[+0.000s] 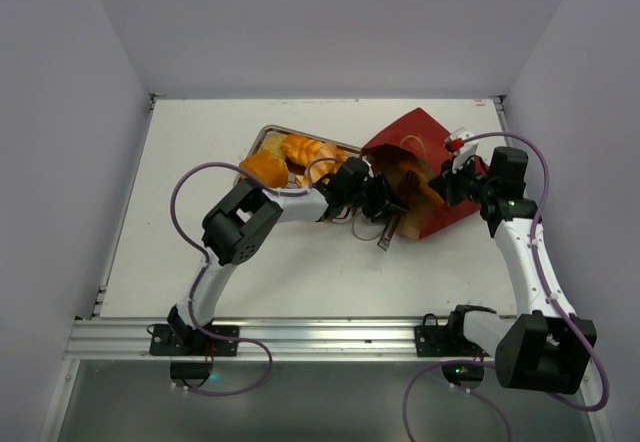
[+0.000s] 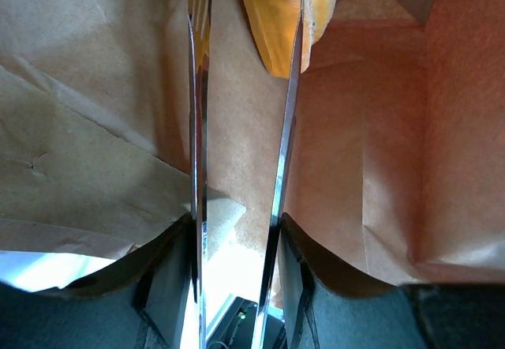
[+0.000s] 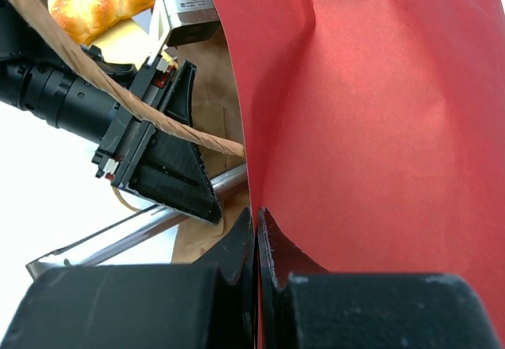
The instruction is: Take the fake bread out of the paper bag
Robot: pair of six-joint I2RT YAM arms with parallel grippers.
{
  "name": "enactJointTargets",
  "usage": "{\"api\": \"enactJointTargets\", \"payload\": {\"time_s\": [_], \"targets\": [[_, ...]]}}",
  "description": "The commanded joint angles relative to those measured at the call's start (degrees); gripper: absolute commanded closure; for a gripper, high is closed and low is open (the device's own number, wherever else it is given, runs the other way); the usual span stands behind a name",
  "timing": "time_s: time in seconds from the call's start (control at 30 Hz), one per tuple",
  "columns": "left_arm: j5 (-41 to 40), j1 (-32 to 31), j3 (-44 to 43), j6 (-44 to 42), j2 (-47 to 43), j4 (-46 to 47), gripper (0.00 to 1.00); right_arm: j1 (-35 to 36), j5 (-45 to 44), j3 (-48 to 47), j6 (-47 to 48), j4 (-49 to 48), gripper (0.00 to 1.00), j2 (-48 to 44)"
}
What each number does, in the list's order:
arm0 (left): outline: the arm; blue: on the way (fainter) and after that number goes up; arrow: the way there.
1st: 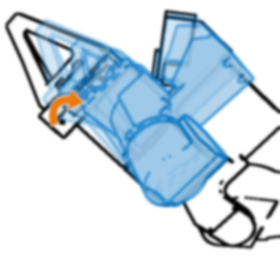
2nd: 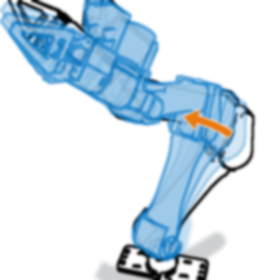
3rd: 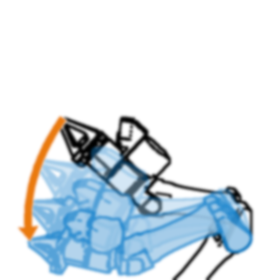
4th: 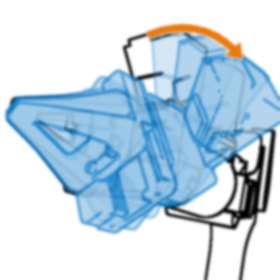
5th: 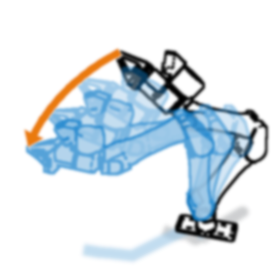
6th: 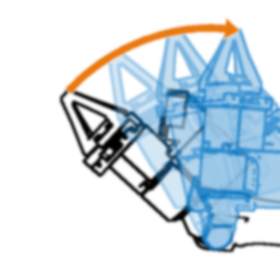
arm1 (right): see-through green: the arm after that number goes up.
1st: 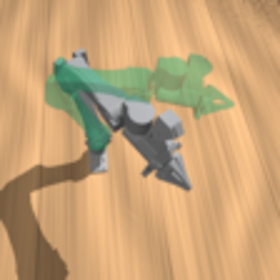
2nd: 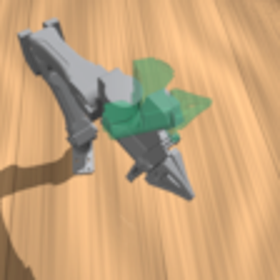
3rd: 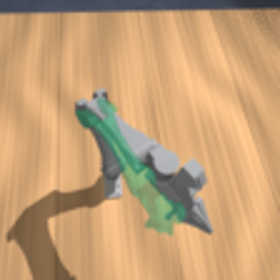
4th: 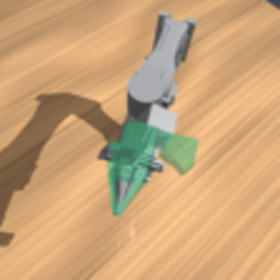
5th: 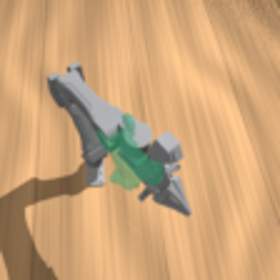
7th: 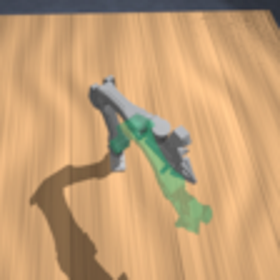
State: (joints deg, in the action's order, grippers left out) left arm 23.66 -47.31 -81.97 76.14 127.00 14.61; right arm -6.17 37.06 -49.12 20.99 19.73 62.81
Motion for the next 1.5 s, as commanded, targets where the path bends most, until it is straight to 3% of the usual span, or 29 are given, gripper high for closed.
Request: {"api": "enactJointTargets", "payload": {"time_s": [0.0, 0.17, 0.2, 0.3, 0.6, 1.47], "targets": [[1.74, 0.38, -3.01, 1.03, 1.23, 1.83, 0.53, -0.15, 3.02, 0.43, -0.69, -1.53, 1.00, -1.72], [2.09, 0.46, -3.37, 0.50, 1.93, 1.30, 0.62, -0.15, 3.02, 0.43, -0.69, -1.53, 1.00, -1.81], [2.09, 0.55, -3.19, 0.50, 1.85, 1.47, 0.71, -0.15, 3.11, 0.43, -0.78, -1.53, 1.00, -1.72], [2.09, 0.64, -2.23, -0.11, 1.24, 2.35, 0.83, -0.15, 3.02, 0.43, -0.78, -1.45, 1.00, -1.81], [1.83, 1.08, 1.38, -2.39, -2.72, 6.04, 0.99, -0.15, 2.58, 0.43, -0.78, -1.44, 1.00, -1.81], [-1.16, 1.43, 13.15, -14.17, -19.32, 1.65, 1.00, -0.50, 1.00, 0.35, -0.95, -1.71, 1.00, -2.07]]}}
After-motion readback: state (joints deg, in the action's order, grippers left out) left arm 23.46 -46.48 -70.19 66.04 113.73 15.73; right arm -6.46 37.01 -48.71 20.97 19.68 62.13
